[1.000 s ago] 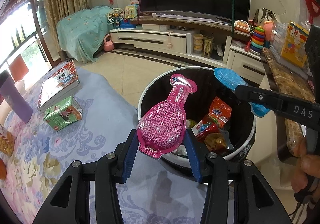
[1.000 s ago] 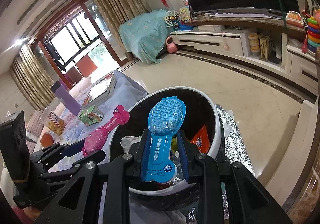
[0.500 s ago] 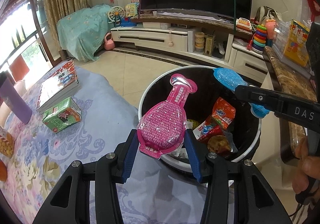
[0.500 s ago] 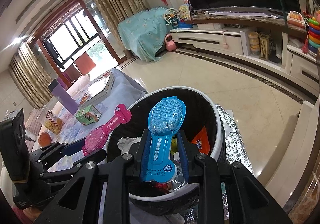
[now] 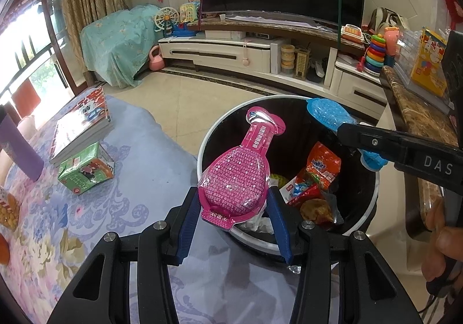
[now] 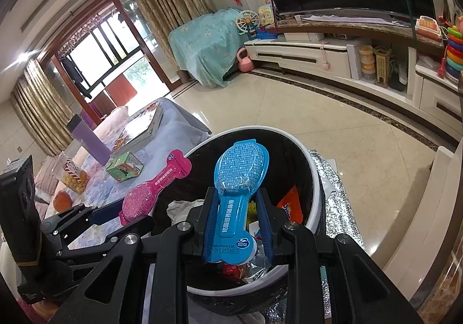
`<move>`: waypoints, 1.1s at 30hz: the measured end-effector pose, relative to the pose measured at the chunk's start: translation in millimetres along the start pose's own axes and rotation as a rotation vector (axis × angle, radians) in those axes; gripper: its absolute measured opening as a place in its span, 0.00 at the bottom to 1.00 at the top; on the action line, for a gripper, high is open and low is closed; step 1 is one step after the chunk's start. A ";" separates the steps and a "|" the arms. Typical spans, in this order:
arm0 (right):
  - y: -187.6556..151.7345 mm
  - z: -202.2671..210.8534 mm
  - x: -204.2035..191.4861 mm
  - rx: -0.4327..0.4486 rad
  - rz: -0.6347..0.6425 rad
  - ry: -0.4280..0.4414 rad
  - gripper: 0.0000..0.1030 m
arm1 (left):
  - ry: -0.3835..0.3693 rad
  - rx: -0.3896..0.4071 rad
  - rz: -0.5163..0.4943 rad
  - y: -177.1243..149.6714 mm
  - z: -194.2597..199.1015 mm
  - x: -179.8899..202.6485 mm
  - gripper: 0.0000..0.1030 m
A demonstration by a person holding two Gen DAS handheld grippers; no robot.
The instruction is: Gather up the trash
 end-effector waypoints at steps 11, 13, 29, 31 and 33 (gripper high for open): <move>5.4 19.7 0.7 0.045 -0.057 0.032 0.73 | -0.041 0.031 0.075 -5.1 23.3 -17.0 0.54; 2.4 30.7 -4.1 0.071 -0.062 0.043 0.80 | -0.044 0.045 0.101 -15.0 33.5 -22.2 0.55; -71.3 93.3 -63.2 0.169 -0.037 0.047 0.98 | -0.008 0.195 0.287 -137.3 143.6 -48.6 0.66; -81.8 101.8 -71.7 0.200 -0.015 0.021 0.99 | 0.011 0.219 0.291 -150.9 158.4 -48.3 0.66; -87.7 108.2 -78.9 0.230 0.014 -0.002 0.99 | 0.026 0.240 0.288 -160.4 172.3 -47.1 0.67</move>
Point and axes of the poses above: each gripper's, at about its wrist camera, not at the fingertips, and z roughly against the way its jaws point, x to its right, y to its top, the point moved 5 cm from there along -z, roughly the way its jaws point, and after that the axes turned 5 degrees about -z, right-handed, at the moved point
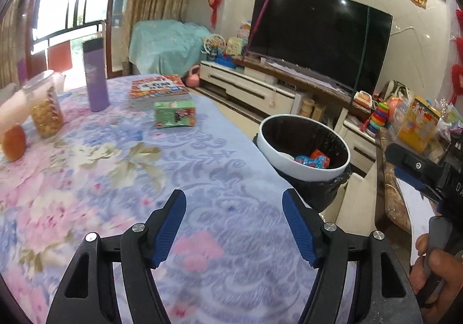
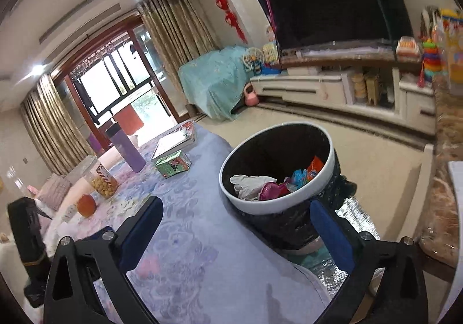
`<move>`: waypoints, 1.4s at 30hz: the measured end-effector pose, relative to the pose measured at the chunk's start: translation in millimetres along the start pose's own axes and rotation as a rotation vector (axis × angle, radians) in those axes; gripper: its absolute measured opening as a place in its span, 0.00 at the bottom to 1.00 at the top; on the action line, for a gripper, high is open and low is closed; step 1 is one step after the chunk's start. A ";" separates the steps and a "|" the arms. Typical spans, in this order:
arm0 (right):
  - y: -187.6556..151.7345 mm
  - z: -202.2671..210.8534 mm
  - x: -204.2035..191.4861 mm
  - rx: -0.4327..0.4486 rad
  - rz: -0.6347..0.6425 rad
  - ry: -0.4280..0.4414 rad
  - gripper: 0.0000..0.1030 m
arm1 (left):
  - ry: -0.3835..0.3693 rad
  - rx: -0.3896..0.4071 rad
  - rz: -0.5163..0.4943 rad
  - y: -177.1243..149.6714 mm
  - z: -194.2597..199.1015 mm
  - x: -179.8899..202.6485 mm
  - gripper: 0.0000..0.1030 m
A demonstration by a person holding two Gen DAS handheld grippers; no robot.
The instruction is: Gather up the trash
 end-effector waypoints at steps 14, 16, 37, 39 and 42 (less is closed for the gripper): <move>-22.3 54.8 -49.7 0.246 0.217 -0.087 1.00 | 0.167 0.237 -0.002 -35.2 95.0 -5.1 0.99; -27.2 58.6 -50.9 0.281 0.222 -0.080 1.00 | 0.186 0.249 0.001 -38.6 96.4 -4.0 0.99; -44.9 53.7 -44.6 0.298 0.235 -0.112 1.00 | 0.269 0.275 -0.054 -50.7 93.6 6.2 0.99; -45.5 53.3 -45.0 0.297 0.235 -0.108 1.00 | 0.270 0.275 -0.058 -51.3 93.2 6.4 0.99; -46.1 53.1 -45.3 0.296 0.235 -0.107 1.00 | 0.272 0.278 -0.058 -51.9 92.6 6.0 0.99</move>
Point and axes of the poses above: each gripper's, at about its wrist camera, not at the fingertips, and z roughly against the way its jaws point, x to its right, y to its top, the point moved 5 cm from there along -z, roughly the way its jaws point, and after that the axes turned 5 degrees about -z, right-handed, at the moved point
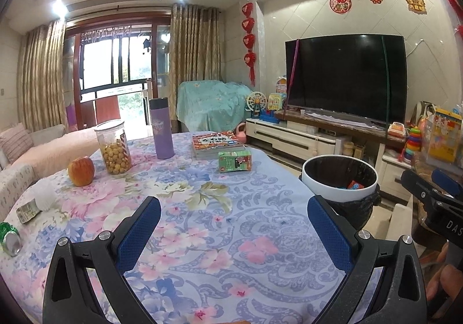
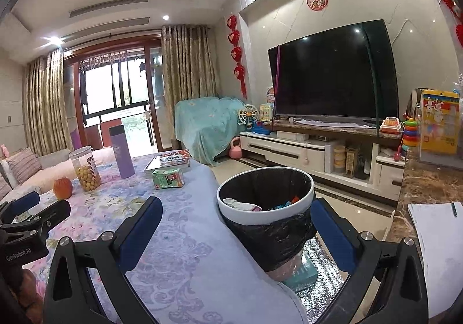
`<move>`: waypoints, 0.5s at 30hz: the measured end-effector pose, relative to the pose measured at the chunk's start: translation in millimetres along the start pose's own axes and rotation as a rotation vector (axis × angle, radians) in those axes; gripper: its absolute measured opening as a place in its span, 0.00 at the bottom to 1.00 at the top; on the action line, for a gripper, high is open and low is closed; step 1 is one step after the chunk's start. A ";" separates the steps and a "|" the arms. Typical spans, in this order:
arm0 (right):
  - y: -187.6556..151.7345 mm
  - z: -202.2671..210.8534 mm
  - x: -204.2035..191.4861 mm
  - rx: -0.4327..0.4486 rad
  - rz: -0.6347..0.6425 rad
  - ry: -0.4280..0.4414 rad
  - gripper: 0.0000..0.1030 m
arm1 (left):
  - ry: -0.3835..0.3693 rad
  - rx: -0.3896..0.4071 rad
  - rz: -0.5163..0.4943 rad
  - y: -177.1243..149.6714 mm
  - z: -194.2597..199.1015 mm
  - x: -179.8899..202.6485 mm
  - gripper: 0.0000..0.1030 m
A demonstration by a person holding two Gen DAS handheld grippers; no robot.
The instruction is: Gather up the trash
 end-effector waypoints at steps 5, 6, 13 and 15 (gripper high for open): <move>-0.3 1.8 -0.8 0.004 -0.001 0.005 1.00 | 0.009 0.007 0.005 -1.2 0.2 -2.0 0.99; -0.4 2.5 -1.1 0.006 -0.001 0.005 1.00 | 0.014 0.010 0.007 -0.8 0.0 -2.5 0.99; 0.3 3.9 -2.1 0.007 -0.002 0.016 1.00 | 0.021 0.012 0.004 -3.3 0.0 -3.8 0.99; 0.0 3.4 -2.7 0.005 -0.001 0.017 1.00 | 0.015 0.011 0.004 -3.6 0.0 -3.4 0.99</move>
Point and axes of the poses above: each gripper's, at about its wrist camera, not at the fingertips, and z roughly against the way its jaws point, x to its right, y to its top, the point moved 5 cm from there along -z, roughly the way its jaws point, and after that the axes turned 5 degrees about -z, right-handed, at the moved point
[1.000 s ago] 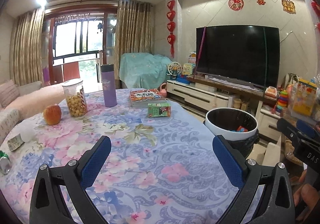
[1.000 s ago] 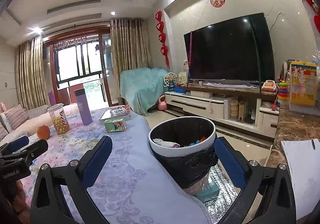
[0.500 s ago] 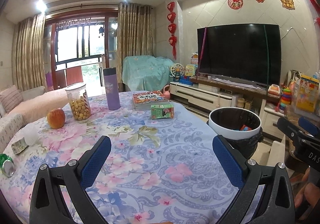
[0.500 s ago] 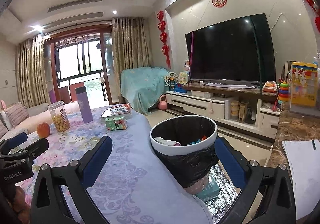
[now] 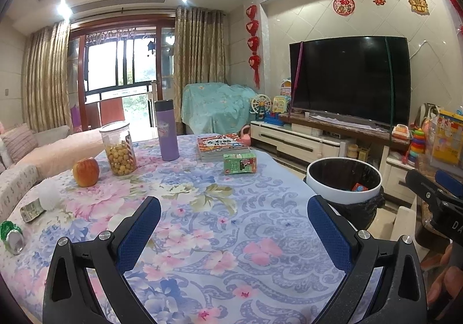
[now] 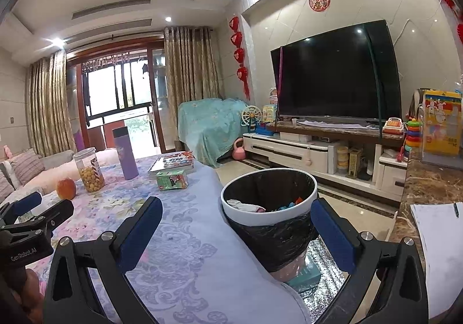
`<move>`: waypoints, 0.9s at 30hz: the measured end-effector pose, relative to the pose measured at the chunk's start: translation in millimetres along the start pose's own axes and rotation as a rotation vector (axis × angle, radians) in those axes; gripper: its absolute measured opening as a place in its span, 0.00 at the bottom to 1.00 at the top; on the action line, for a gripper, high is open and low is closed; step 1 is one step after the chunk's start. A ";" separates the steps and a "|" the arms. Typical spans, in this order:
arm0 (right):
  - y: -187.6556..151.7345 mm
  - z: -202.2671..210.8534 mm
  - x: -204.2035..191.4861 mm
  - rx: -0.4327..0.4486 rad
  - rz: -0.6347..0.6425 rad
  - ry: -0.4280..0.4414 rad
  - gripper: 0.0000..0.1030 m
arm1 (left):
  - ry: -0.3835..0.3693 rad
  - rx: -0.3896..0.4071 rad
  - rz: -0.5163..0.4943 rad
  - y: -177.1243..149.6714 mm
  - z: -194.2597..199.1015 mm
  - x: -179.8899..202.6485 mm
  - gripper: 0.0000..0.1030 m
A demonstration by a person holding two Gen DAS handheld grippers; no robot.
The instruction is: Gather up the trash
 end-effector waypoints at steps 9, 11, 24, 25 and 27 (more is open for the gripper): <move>0.4 0.0 -1.5 -0.002 0.006 0.006 1.00 | -0.012 -0.006 -0.002 -2.8 -2.6 -2.6 0.99; 0.1 -0.3 -1.5 -0.002 0.005 0.005 1.00 | -0.012 -0.006 -0.001 -2.6 -3.1 -3.2 0.99; 2.2 0.8 -3.3 0.000 0.006 0.006 1.00 | -0.018 -0.005 -0.005 -3.6 -4.4 -3.8 0.99; 1.9 0.8 -3.0 0.000 0.006 0.006 1.00 | -0.018 -0.005 -0.005 -3.6 -4.6 -4.1 0.99; 2.2 0.8 -3.3 0.001 0.007 0.007 1.00 | -0.017 -0.004 -0.006 -3.9 -4.6 -3.9 0.99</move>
Point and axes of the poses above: each gripper's, at about its wrist camera, not at the fingertips, and z roughly against the way its jaws point, x to its right, y to its top, the point moved 5 cm from there along -z, roughly the way its jaws point, and after that the axes turned 5 degrees about -z, right-handed, at the moved point
